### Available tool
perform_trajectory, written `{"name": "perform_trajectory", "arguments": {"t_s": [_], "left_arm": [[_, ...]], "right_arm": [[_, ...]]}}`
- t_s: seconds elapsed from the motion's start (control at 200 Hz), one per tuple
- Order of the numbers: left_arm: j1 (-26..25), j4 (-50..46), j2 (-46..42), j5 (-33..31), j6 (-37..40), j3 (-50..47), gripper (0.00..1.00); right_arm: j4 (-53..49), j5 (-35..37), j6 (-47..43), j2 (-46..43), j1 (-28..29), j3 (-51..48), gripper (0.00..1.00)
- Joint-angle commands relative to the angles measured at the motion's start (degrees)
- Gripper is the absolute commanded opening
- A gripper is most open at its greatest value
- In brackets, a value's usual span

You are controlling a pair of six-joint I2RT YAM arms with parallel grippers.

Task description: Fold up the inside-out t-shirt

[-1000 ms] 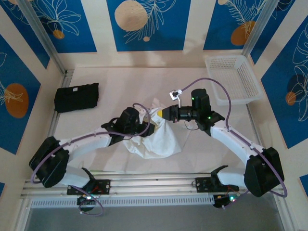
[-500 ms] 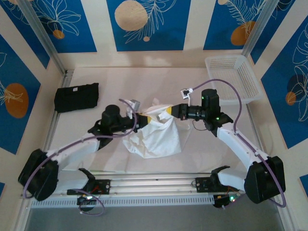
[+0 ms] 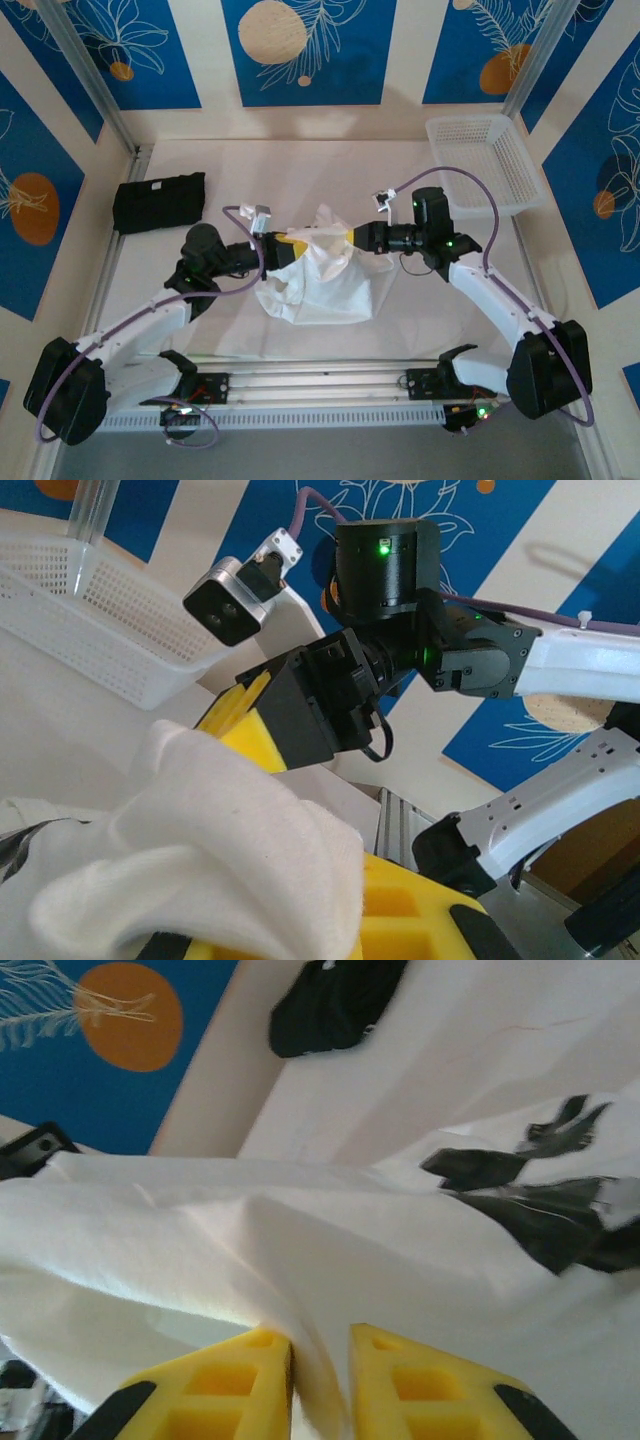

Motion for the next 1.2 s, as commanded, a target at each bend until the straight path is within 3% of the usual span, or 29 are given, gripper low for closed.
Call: {"name": "perform_trajectory", "arguments": {"t_s": [0.0, 0.21, 0.35, 0.425, 0.465, 0.505, 0.575, 0.68, 0.745, 0.9, 1.095, 1.195], "left_arm": [[1.0, 3.4, -0.1, 2.7, 0.2, -0.4, 0.00], [1.1, 2.1, -0.1, 2.7, 0.9, -0.1, 0.00], [1.1, 1.3, -0.5, 2.9, 1.2, -0.1, 0.00], [1.1, 0.5, -0.7, 2.6, 1.7, -0.1, 0.00], [1.1, -0.6, -0.9, 1.8, 2.4, -0.1, 0.00], [1.2, -2.6, -1.3, 0.2, 3.3, -0.1, 0.00], [1.4, -11.0, -2.6, -7.7, 5.6, 0.4, 0.00], [1.5, -25.1, -4.1, -26.4, 8.9, 1.3, 0.00], [1.7, -29.2, -3.5, -32.4, 10.1, 1.8, 0.00], [1.5, -35.8, -1.4, -35.0, 12.1, 5.1, 0.10], [0.0, -41.9, -6.4, -36.2, 15.7, 5.9, 0.41], [-1.6, -41.3, -11.3, -34.1, 16.3, 5.4, 0.48]], "right_arm": [[-7.0, 6.3, -5.6, -3.7, 1.2, 1.4, 0.28], [-2.8, 6.5, -4.4, -2.1, 4.9, -1.9, 0.46], [0.0, 8.7, -5.4, 1.1, 6.7, -1.1, 0.52], [1.8, 6.4, -4.8, 3.5, 7.2, 0.2, 0.52], [3.4, 3.6, -3.9, 4.5, 7.3, 0.8, 0.46], [5.4, 0.4, -3.0, 4.6, 7.1, 0.8, 0.32], [8.8, -4.1, -0.8, 3.3, 6.3, -0.1, 0.15], [17.6, -8.8, 5.1, -0.4, 4.8, -3.6, 0.05], [23.8, -10.7, 9.1, -1.3, 5.0, -5.6, 0.03], [27.4, -11.3, 11.8, 0.6, 5.9, -5.5, 0.01], [28.6, -10.7, 12.7, 2.9, 6.3, -4.4, 0.00], [26.9, -10.1, 11.7, 3.8, 6.6, -3.5, 0.00]]}}
